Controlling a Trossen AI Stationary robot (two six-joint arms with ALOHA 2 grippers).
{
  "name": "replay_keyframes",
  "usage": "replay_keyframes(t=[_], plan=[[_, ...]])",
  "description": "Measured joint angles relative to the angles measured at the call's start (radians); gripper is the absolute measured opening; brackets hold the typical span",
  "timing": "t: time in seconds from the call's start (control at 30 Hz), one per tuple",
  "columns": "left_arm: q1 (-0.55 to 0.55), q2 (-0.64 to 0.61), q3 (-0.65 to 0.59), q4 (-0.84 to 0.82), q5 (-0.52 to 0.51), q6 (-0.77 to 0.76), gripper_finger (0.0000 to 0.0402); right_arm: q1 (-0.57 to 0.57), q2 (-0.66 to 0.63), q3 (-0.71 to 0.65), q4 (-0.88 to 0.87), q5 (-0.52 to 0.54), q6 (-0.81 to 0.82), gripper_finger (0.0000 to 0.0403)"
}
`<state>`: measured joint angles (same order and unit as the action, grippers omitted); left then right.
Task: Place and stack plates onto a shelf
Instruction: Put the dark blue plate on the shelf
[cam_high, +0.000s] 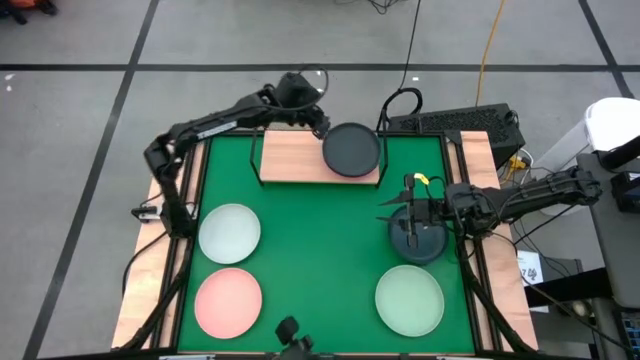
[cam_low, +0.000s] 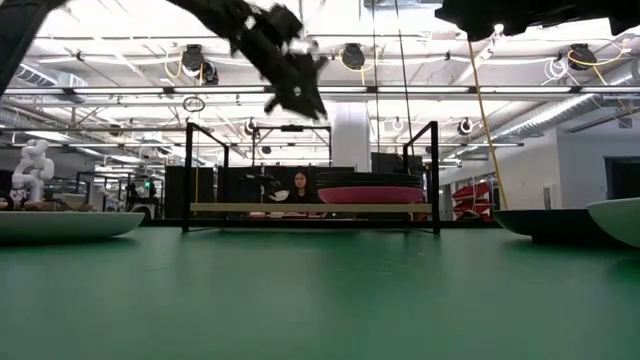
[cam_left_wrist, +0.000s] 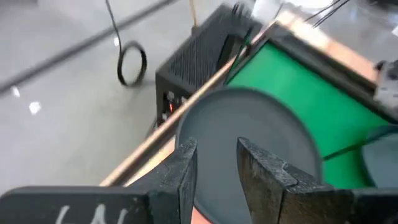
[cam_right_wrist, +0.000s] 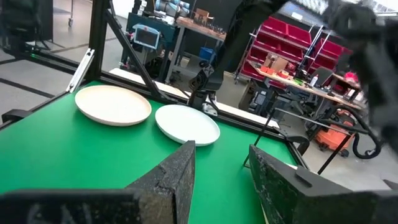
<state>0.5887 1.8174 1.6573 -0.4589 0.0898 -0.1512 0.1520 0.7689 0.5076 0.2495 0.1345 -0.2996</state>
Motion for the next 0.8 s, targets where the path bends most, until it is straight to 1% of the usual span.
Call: replay_keyframes(t=[0.1,0.2,0.27,0.37,0.43,0.53,0.6,0.7,0.8], plan=[[-0.026,-0.107,0.001,-0.022,-0.018,0.068,0.0116,0.000,0.000,0.000,-0.028,0.007,0.003,0.0132],[-0.080,-0.211,0.001,-0.067,-0.080,0.112,0.0116,0.001,0.000,0.000,-0.063,0.050,0.032,0.0132],[-0.130,-0.276,0.001,-0.108,-0.154,0.134,0.0116,0.000,0.000,0.000,-0.083,0.079,0.050,0.0132],[-0.224,-0.362,0.000,-0.156,-0.281,0.147,0.0116,0.000,0.000,0.001,-0.110,0.078,0.068,0.0132],[-0.292,-0.420,-0.033,-0.156,-0.359,0.149,0.0116,0.000,0.000,0.001,-0.125,0.078,0.075,0.0132],[-0.392,-0.506,-0.133,-0.105,-0.466,0.139,0.0116,0.007,0.000,0.001,-0.134,0.079,0.072,0.0132],[-0.450,-0.573,-0.237,-0.030,-0.513,0.113,0.0115,0.008,0.000,0.001,-0.135,0.078,0.075,0.0132],[-0.531,-0.662,-0.413,0.137,-0.522,0.072,0.0115,0.008,0.000,0.001,-0.135,0.079,0.083,0.0132],[-0.611,-0.723,-0.586,0.306,-0.522,0.053,0.0115,0.008,0.001,0.004,-0.138,0.081,0.083,0.0132]])
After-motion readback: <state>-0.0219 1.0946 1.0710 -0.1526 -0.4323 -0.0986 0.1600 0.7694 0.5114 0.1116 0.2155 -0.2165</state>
